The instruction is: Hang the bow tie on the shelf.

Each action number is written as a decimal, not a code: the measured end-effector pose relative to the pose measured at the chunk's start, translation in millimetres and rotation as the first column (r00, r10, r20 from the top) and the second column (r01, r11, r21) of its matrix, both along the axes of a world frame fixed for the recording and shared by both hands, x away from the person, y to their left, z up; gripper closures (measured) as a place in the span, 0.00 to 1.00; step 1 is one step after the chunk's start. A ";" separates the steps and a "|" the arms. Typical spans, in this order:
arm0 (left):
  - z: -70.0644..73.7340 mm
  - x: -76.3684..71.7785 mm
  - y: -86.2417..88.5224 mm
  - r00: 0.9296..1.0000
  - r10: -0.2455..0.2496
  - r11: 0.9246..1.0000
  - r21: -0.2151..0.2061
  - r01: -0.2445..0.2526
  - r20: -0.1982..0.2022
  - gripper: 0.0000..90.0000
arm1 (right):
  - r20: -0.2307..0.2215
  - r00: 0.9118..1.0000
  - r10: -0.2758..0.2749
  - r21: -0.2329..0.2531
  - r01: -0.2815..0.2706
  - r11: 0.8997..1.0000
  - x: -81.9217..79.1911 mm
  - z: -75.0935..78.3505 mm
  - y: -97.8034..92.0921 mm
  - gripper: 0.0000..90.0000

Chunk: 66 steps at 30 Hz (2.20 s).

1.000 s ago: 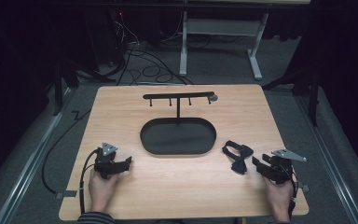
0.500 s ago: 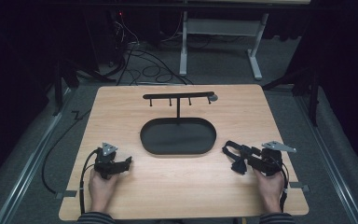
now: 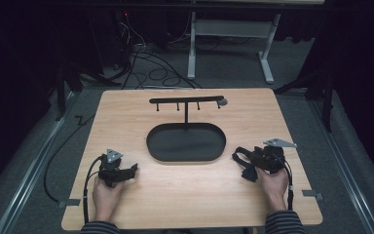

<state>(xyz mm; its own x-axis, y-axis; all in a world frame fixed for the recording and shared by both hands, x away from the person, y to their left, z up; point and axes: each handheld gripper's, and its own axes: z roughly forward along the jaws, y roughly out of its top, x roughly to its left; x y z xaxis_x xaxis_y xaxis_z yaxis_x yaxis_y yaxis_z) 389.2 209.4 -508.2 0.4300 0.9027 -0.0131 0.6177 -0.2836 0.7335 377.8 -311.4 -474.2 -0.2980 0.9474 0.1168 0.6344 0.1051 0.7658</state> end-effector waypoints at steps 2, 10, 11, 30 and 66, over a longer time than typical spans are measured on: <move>0.0 0.0 -0.1 1.000 0.000 1.000 0.000 0.000 0.000 0.23 | 0.001 1.000 0.002 0.002 -0.002 1.000 3.0 -0.7 1.2 0.61; 0.0 0.0 0.0 1.000 0.000 1.000 0.000 0.000 0.000 0.23 | -0.029 0.999 0.020 -0.010 -0.020 1.000 15.6 -5.9 5.0 0.66; 0.0 0.0 0.0 1.000 0.000 1.000 0.000 0.000 0.000 0.23 | -0.033 0.999 0.020 -0.017 -0.021 1.000 16.7 -6.9 5.3 0.68; 0.0 0.0 0.0 1.000 0.000 1.000 -0.001 0.000 0.000 0.23 | -0.111 0.992 0.055 -0.080 -0.064 0.995 25.0 -19.5 6.3 1.00; -0.1 -0.1 -0.3 1.000 -0.006 1.000 -0.003 0.006 0.001 0.23 | 0.072 0.994 0.082 -0.064 -0.078 0.995 -5.9 39.8 12.8 1.00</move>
